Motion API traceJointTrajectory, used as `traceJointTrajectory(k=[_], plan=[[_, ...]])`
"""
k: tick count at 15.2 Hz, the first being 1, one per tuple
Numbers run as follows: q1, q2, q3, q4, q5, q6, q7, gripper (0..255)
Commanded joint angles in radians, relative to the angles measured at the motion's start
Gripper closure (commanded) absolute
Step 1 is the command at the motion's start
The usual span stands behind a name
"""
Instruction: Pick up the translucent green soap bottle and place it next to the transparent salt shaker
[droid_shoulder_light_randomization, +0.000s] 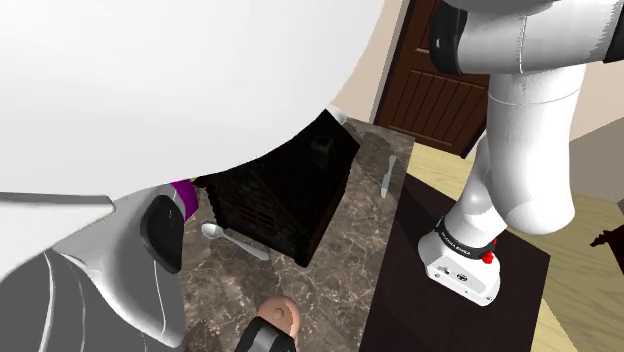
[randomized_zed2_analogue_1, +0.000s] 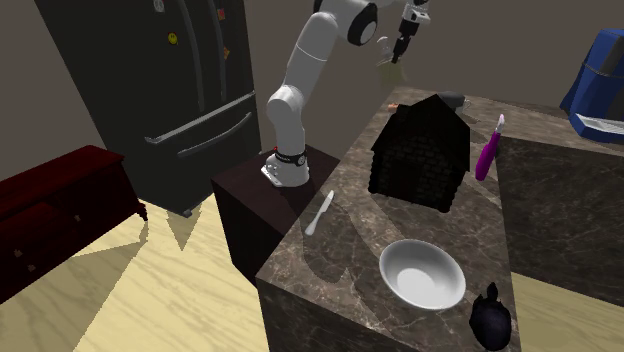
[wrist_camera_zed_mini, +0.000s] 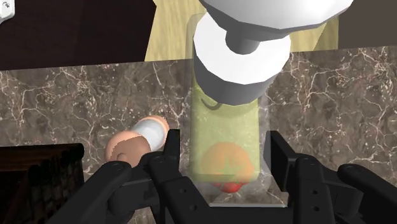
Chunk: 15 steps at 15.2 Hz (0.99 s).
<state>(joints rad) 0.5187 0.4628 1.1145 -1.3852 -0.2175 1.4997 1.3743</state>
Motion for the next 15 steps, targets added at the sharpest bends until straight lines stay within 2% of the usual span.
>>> traceJointTrajectory(k=[1, 15], plan=[[-0.010, 0.000, 0.000, -0.029, 0.000, 0.026, -0.004, 255], [-0.053, 0.010, -0.010, -0.219, -0.015, 0.211, -0.012, 255]])
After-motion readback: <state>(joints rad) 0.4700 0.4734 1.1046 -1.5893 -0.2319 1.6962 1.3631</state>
